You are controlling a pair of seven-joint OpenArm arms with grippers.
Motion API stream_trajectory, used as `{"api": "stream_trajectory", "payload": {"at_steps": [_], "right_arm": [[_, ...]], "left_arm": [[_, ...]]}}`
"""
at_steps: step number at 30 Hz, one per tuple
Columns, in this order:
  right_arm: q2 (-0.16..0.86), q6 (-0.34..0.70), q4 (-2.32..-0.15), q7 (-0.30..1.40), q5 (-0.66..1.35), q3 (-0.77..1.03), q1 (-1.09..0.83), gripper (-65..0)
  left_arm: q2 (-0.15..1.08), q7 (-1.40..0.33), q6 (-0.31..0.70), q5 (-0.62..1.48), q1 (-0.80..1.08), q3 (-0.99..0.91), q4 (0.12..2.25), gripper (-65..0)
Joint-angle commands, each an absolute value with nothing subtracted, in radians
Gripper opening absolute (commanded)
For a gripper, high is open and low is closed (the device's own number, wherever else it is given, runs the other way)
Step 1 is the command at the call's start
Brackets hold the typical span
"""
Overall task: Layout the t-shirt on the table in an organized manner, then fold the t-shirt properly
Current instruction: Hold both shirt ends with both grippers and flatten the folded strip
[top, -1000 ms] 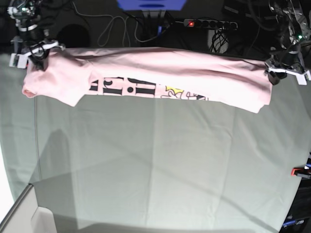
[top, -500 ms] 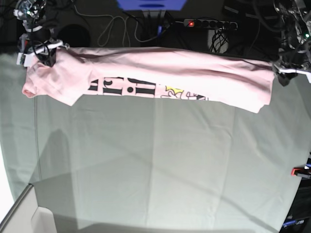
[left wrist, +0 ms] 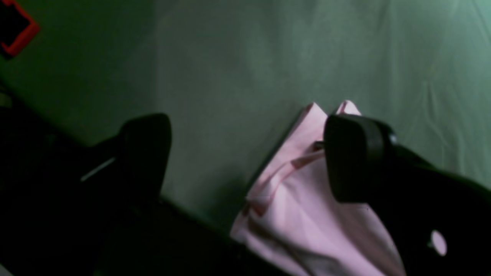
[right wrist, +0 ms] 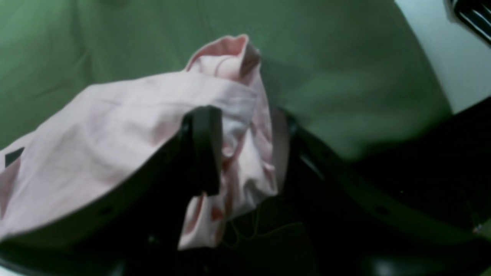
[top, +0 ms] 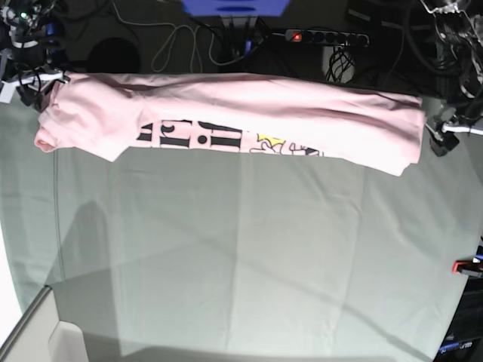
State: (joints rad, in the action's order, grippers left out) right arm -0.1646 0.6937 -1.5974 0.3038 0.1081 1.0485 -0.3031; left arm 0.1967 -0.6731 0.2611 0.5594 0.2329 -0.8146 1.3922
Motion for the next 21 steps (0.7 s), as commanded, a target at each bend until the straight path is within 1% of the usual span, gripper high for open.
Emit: {"api": "stream_trajectory", "payload": {"at_steps": [1,7,10,13,21], "right_arm": [[-0.157,0.698,-1.616,0.278,0.12,1.049,-0.306,-42.2],[-0.157,0.698,-1.615,0.28,0.119,1.043,-0.303,-42.1],[-0.157,0.698,-1.615,0.28,0.116,1.029,-0.306,-42.1],[-0.157,0.698,-1.615,0.28,0.116,1.003,-0.309,-42.1],[-0.157,0.698,-1.615,0.28,0.114,1.0,-0.309,-42.1]], "left_arm": [[0.209,-0.659,0.263,0.567,0.231,-0.819,1.391,-4.4],[0.217,-0.659,0.263,0.565,0.188,-0.814,1.274,-4.2],[0.213,-0.659,0.263,0.567,0.182,-0.802,1.268,-4.2],[0.211,-0.659,0.263,0.575,0.182,-0.743,1.268,-4.2],[0.209,-0.657,0.263,0.567,0.17,-0.627,1.254,-5.0]]}}
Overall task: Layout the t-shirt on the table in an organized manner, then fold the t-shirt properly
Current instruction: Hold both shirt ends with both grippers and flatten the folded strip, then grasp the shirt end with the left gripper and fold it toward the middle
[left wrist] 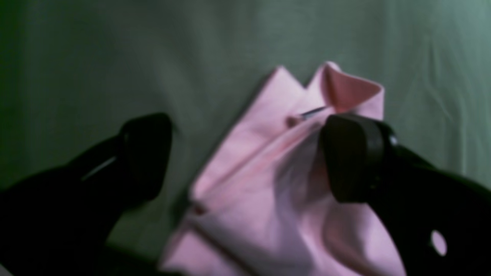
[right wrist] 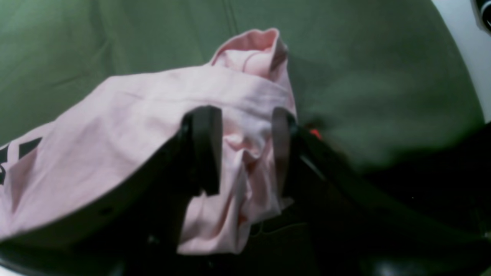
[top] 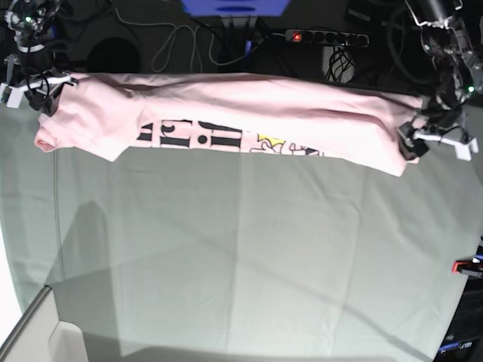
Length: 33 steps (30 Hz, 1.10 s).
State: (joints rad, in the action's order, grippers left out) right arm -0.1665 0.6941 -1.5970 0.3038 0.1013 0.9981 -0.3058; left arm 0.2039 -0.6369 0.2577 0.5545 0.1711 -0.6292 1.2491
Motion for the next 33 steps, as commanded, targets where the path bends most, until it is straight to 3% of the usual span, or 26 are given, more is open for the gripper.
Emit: {"api": "stream_trajectory", "payload": {"at_steps": [1,3,8,13,19,23,28,33], "right_arm": [[-0.157,0.698,-1.615,0.28,0.114,1.0,-0.308,-42.1],[-0.157,0.698,-1.615,0.28,0.114,1.0,-0.308,-42.1],[-0.157,0.698,-1.615,0.28,0.114,1.0,-0.303,-42.2],[-0.157,0.698,-1.616,0.28,0.116,0.99,-0.3,-42.1],[-0.157,0.698,-1.652,0.28,0.116,0.894,-0.311,-41.7],[-0.157,0.698,-1.658,0.28,0.113,0.852,-0.305,-36.6],[-0.157,0.698,-1.656,0.28,0.113,0.843,-0.291,-32.8],[-0.156,0.698,-1.615,0.28,0.042,0.851,-0.259,-32.5]], "left_arm": [[0.209,-0.657,0.263,0.567,0.17,-0.619,1.254,-6.3],[0.209,-0.659,0.265,0.567,0.171,-0.608,1.254,-13.4],[0.209,-0.659,0.265,0.575,0.171,-0.607,1.254,-42.2],[0.222,-0.659,0.265,0.573,0.168,-0.611,1.26,-65.0],[0.243,-0.659,0.265,0.576,0.162,-0.662,1.268,-65.0],[0.243,-0.659,0.265,0.578,0.162,-0.716,1.268,-65.0],[0.243,-0.659,0.371,0.575,0.162,-0.737,1.262,-65.0],[0.243,-0.657,0.394,0.573,0.16,-0.739,1.257,-65.0]]}}
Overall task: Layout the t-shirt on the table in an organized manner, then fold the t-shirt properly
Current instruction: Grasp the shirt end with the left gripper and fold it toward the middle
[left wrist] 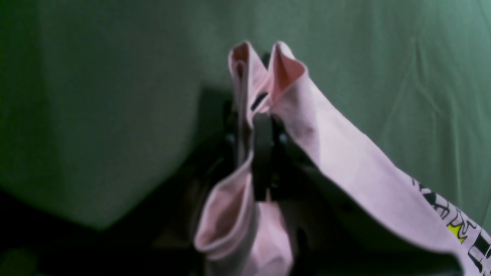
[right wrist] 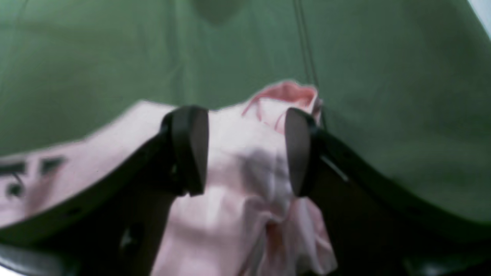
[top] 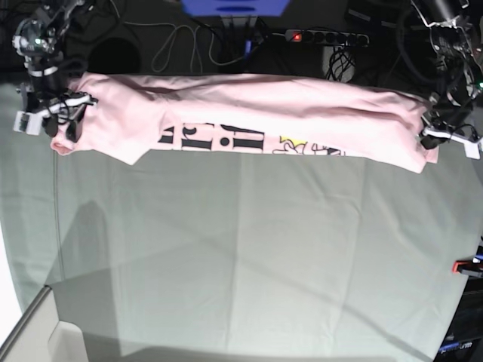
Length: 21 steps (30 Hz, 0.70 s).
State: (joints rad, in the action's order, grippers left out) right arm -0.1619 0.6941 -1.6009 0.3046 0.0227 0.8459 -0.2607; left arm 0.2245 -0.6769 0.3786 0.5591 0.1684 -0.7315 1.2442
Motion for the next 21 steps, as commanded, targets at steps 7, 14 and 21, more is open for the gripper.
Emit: {"api": "stream_trajectory", "payload": {"at_steps": [7,14,21], "right_arm": [[-0.157,0.698,-1.552,0.28,-0.019,0.851,-0.251,-32.8],[-0.147,0.698,-1.563,0.274,-0.018,0.932,-0.216,-32.8],[-0.099,0.698,-1.577,0.278,-0.018,1.02,-0.156,-32.8]], "left_arm": [[0.242,-0.657,0.397,0.579,0.159,-0.74,1.308,-65.0],[0.159,-0.67,0.397,0.578,0.211,-0.739,1.633,-65.0],[0.042,-0.671,0.397,0.541,0.285,-0.622,1.87,-65.0]]}}
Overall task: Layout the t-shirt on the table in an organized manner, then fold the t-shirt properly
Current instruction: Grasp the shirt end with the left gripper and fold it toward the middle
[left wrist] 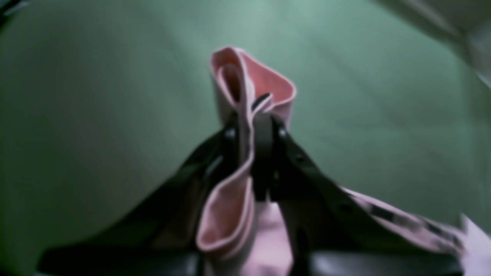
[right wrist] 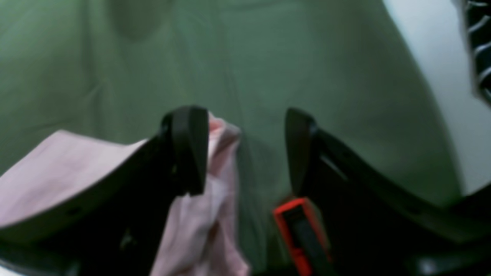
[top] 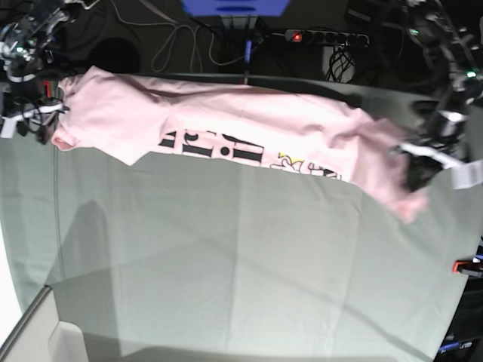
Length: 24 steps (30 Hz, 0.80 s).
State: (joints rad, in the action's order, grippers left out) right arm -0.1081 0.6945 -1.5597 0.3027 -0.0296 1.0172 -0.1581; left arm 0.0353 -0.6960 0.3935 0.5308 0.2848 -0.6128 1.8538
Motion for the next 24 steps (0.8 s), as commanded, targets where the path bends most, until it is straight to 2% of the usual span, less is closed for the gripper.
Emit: {"api": "stream_trajectory", "payload": {"at_steps": [1,7,16,24], "right_arm": [[-0.097,0.698,-1.577,0.278,-0.018,1.029,-0.15,-32.8],[-0.074,0.698,-1.577,0.278,-0.018,1.044,-0.139,-32.8],[-0.073,0.698,-1.577,0.278,-0.018,1.044,-0.145,-32.8],[-0.073,0.698,-1.577,0.278,-0.018,1.044,-0.147,-32.8]], "left_arm": [[0.041,-0.671,0.397,0.522,0.294,-0.591,1.879,-65.0],[0.025,-0.67,0.389,0.409,0.314,-0.367,1.876,-65.0],[-0.073,-0.659,0.387,0.151,0.318,-0.061,1.871,-65.0],[-0.13,-0.657,0.387,-0.028,0.305,0.091,1.758,-65.0]]}}
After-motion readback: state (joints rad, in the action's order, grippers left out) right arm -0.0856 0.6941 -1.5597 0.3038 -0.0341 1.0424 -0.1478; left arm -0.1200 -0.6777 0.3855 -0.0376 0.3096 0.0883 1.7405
